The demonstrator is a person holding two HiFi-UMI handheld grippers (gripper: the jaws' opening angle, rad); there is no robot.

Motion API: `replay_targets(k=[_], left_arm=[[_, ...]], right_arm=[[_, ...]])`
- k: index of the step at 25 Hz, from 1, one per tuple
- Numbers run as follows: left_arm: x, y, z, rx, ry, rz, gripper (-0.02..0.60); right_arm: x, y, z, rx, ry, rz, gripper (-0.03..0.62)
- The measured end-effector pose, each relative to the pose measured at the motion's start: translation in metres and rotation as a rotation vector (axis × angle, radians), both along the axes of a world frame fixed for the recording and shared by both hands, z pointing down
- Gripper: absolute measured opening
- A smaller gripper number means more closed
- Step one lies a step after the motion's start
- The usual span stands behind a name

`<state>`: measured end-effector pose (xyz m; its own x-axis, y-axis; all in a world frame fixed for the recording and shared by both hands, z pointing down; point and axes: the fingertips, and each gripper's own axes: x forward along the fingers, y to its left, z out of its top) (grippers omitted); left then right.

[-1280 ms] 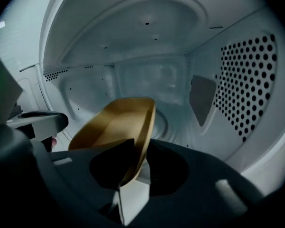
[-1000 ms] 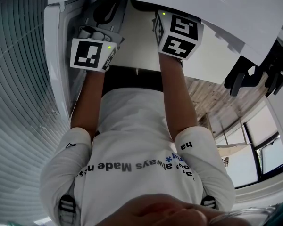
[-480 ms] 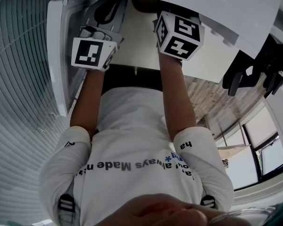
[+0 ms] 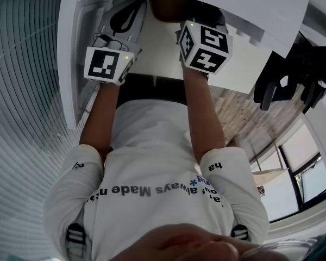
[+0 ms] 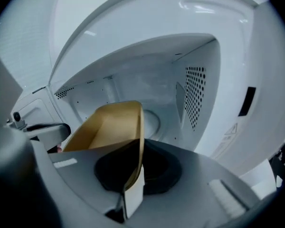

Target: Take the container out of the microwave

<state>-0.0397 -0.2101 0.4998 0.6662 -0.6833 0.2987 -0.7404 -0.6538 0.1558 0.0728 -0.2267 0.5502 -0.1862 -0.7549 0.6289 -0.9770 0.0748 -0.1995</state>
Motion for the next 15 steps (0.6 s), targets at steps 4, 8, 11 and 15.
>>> replay_targets(k=[4,8,11,15], left_arm=[[0.001,0.008,-0.002,-0.001,-0.001,0.009,0.003],[0.001,0.017,-0.002,0.001,0.004,0.015,0.003],[0.002,0.023,-0.001,-0.009,0.004,0.022,0.003],[0.003,0.032,0.001,-0.015,0.002,0.031,0.003]], right_arm=[[0.001,0.012,-0.002,-0.006,-0.005,-0.011,0.003],[0.004,0.026,-0.003,-0.013,-0.023,-0.01,0.003],[0.007,0.035,-0.006,-0.013,-0.026,-0.019,0.003],[0.009,0.051,-0.007,-0.023,-0.018,-0.035,0.003]])
